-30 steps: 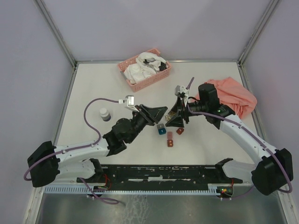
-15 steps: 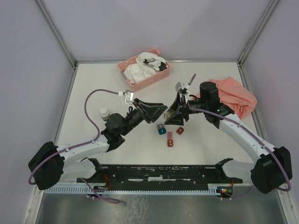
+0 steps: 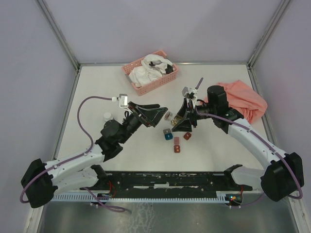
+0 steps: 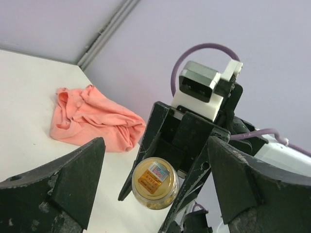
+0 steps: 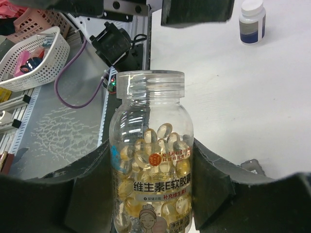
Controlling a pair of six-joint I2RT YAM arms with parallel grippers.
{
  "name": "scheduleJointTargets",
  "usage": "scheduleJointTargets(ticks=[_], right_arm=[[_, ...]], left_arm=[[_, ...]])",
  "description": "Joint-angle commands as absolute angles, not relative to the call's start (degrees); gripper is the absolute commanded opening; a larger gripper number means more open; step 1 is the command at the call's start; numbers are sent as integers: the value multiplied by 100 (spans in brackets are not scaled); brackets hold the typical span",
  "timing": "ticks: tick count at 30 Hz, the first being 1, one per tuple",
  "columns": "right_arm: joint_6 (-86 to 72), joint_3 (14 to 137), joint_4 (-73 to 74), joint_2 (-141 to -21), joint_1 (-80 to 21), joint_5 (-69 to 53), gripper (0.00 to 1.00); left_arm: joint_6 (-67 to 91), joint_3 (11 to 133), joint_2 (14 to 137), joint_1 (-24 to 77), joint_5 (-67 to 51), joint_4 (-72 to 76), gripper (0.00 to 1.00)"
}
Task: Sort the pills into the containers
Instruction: Screw the lid of the pill bottle onto the pill bottle.
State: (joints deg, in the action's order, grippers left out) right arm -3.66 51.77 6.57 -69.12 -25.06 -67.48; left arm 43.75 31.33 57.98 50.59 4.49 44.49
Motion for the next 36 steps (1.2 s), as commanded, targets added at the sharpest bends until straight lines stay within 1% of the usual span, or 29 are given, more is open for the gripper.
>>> scheduleJointTargets(ticks=[1, 4, 10, 14, 16, 20, 23, 25, 28, 31, 33, 36], right_arm=[[-114, 5276, 687, -6777, -2496, -6894, 2], [-73, 5276, 722, -6781, -2496, -6875, 2], [-1, 5293, 795, -6803, -2493, -6840, 2], [24, 5298, 831, -6803, -2490, -6816, 2], [35, 5303, 843, -6803, -2493, -6804, 2], [52, 5301, 874, -6803, -2492, -6776, 2], [57, 5311, 895, -6803, -2491, -6722, 2], [61, 5309, 907, -6794, -2493, -6701, 2], [66, 5311, 917, -6794, -2495, -6687, 2], [71, 5316, 918, -6807, -2494, -6687, 2], [68, 5322, 919, -6803, -2493, -6684, 2], [54, 5316, 916, -6807, -2496, -6696, 2]], left_arm=[[4504, 3048, 5401, 5043, 1069, 3724, 92], [4655, 3103, 5407, 5057, 903, 3565, 90], [4834, 3388, 5695, 5293, 600, 3553, 81], [4843, 3548, 5870, 5544, 814, 3473, 77], [4868, 3612, 5924, 5668, 987, 3382, 76], [4892, 3701, 5983, 5864, 1305, 3259, 68], [4930, 3779, 5994, 5952, 1517, 3059, 65], [4960, 3796, 6007, 6005, 1634, 2984, 64], [4990, 3806, 6022, 6055, 1704, 2971, 55], [4999, 3831, 6044, 6071, 1718, 2967, 49], [4958, 3849, 6059, 6079, 1714, 2954, 48], [4855, 3845, 6078, 6075, 1650, 3001, 34]])
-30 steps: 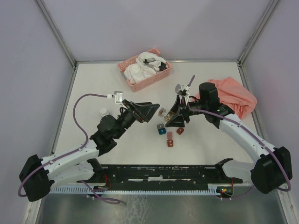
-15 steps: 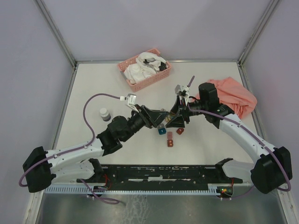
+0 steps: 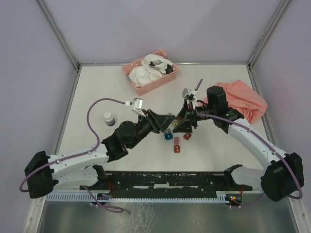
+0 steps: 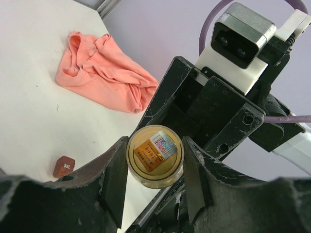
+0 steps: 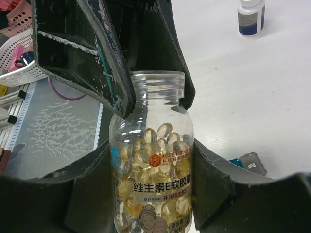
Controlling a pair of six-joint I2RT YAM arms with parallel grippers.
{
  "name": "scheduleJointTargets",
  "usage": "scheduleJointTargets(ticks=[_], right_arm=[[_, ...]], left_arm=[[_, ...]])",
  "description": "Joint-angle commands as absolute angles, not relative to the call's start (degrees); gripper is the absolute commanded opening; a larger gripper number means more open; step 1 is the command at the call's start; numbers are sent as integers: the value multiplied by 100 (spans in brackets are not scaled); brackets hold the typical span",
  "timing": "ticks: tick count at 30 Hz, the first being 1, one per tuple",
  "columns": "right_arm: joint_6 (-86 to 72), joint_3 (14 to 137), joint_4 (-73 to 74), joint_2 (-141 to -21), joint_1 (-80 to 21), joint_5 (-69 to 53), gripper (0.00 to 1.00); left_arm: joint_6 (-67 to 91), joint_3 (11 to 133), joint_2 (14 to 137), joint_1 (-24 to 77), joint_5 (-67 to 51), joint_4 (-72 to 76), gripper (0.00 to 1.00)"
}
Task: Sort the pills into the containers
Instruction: Screw the lid of the pill bottle onto the pill bottle.
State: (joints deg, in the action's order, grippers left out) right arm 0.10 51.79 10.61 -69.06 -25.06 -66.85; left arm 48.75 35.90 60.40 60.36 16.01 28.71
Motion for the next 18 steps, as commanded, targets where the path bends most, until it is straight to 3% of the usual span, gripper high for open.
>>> scheduleJointTargets(ticks=[1, 8, 13, 15, 18], right_arm=[[41, 5322, 915, -6811, -2496, -6709, 2], [-328, 5276, 583, -6871, -2493, -6903, 2], [-336, 5265, 565, -6847, -2495, -6891, 2], [-329, 5267, 567, -6827, -2491, -6886, 2], [-311, 5267, 578, -6812, -2494, -6888, 2]], left_arm=[[4766, 3818, 6078, 6073, 1583, 3104, 32], [3481, 3272, 6164, 5997, -234, 4993, 28], [3262, 3352, 6291, 5765, -1027, 5247, 29], [3327, 3378, 6251, 5728, -898, 5176, 41], [3486, 3334, 6102, 5727, -407, 4889, 74]])
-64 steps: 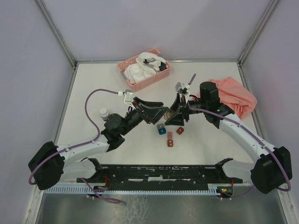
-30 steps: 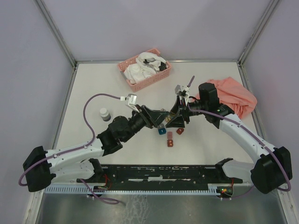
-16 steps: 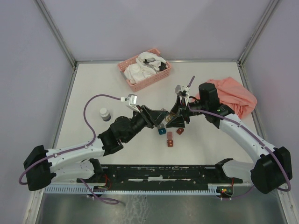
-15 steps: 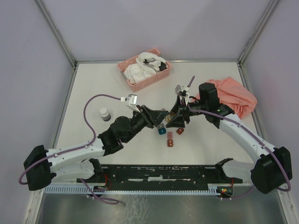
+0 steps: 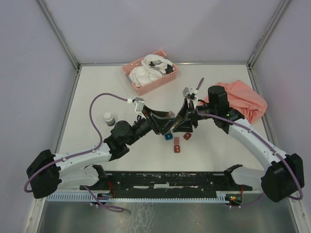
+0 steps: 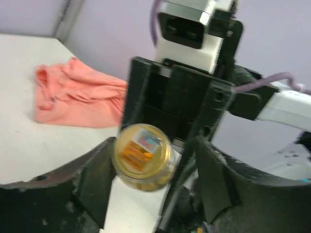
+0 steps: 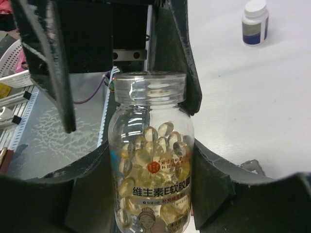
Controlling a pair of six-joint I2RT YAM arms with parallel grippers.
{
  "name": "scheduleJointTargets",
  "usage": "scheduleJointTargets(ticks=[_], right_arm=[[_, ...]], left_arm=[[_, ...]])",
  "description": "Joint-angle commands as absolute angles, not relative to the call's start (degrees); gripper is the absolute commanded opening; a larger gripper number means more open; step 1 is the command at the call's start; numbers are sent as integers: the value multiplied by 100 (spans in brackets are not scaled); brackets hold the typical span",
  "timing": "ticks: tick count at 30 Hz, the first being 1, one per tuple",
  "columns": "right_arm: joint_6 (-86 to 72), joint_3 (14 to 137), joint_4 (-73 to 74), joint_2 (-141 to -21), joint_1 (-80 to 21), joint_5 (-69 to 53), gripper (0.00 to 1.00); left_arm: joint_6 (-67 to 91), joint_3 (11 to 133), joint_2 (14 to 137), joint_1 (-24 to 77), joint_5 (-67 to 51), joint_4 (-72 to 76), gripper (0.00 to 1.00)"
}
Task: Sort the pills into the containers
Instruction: Screw the lid of the pill bottle onto the pill bottle.
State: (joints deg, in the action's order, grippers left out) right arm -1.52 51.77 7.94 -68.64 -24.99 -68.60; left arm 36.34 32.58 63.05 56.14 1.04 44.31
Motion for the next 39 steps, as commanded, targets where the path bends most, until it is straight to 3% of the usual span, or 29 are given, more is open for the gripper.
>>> scheduleJointTargets(ticks=[1, 3, 5, 12, 20, 28, 31, 33, 39], right_arm=[[-307, 5269, 580, -6812, -2495, -6888, 2], [-288, 5273, 589, -6812, -2487, -6890, 2], [-272, 5272, 598, -6812, -2492, -6885, 2], [-213, 5265, 645, -6803, -2494, -6863, 2], [-140, 5282, 706, -6820, -2496, -6844, 2], [-75, 5297, 777, -6843, -2496, -6809, 2], [-70, 5300, 795, -6838, -2491, -6811, 2], [-70, 5303, 792, -6851, -2493, -6822, 2], [-92, 5307, 786, -6841, -2488, -6889, 2]], left_arm=[[3567, 3301, 6022, 5723, -174, 4752, 83], [3743, 3202, 5827, 5725, 353, 4554, 94], [3945, 3024, 5647, 5722, 701, 4479, 99], [4657, 2904, 5448, 5722, 1242, 4116, 96], [5007, 3340, 5872, 5733, 1055, 3837, 70], [4949, 3635, 6014, 5739, 1126, 3450, 60], [4849, 3663, 6017, 5744, 1164, 3395, 47], [4726, 3674, 6025, 5738, 1107, 3401, 28], [3579, 3413, 6112, 5552, -401, 4404, 10]])
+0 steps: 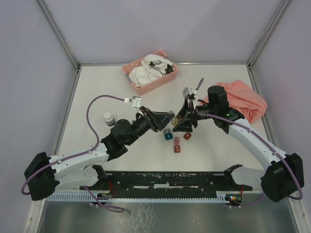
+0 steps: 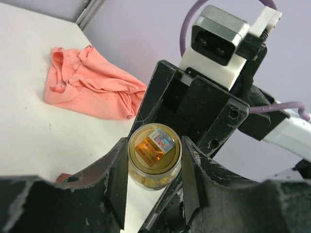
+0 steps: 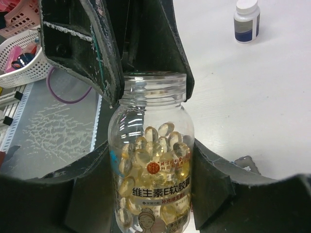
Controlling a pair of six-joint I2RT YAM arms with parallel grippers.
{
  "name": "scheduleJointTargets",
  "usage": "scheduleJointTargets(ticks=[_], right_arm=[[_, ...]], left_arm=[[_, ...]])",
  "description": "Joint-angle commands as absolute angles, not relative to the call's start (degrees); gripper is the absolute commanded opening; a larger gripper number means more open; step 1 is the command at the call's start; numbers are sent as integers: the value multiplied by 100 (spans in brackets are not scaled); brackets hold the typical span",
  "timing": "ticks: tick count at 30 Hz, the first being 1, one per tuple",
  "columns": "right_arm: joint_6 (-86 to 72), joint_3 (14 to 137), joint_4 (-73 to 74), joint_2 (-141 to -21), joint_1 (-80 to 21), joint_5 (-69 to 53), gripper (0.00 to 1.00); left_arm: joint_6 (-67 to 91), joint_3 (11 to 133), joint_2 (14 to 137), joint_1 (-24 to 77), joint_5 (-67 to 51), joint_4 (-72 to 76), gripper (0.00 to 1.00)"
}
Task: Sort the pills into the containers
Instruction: Screw the lid of the pill bottle onto the pill bottle.
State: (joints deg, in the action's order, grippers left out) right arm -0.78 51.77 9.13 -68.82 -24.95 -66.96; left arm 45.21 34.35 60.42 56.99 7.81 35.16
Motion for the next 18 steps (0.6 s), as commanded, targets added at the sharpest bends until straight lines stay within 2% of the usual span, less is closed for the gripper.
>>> scheduleJointTargets(ticks=[1, 5, 8, 10, 14, 16, 18], right_arm=[[-94, 5315, 780, -6834, -2495, -6888, 2], [-108, 5300, 756, -6820, -2489, -6901, 2], [-105, 5300, 758, -6790, -2492, -6904, 2], [-101, 5300, 756, -6779, -2496, -6895, 2], [-88, 5300, 765, -6776, -2495, -6891, 2], [-88, 5301, 765, -6784, -2492, -6890, 2], [-83, 5302, 765, -6790, -2490, -6891, 2]], left_arm=[[3573, 3378, 6181, 5418, -877, 4696, 9], [3776, 3530, 6665, 5052, -2591, 5706, 10], [3808, 3730, 6929, 5017, -2892, 5809, 17], [3786, 3691, 6891, 4994, -2600, 5686, 31], [3714, 3398, 6409, 4989, -1245, 5092, 78], [3769, 3292, 6146, 4992, -616, 4708, 90], [3857, 3196, 5964, 4992, -267, 4470, 93]])
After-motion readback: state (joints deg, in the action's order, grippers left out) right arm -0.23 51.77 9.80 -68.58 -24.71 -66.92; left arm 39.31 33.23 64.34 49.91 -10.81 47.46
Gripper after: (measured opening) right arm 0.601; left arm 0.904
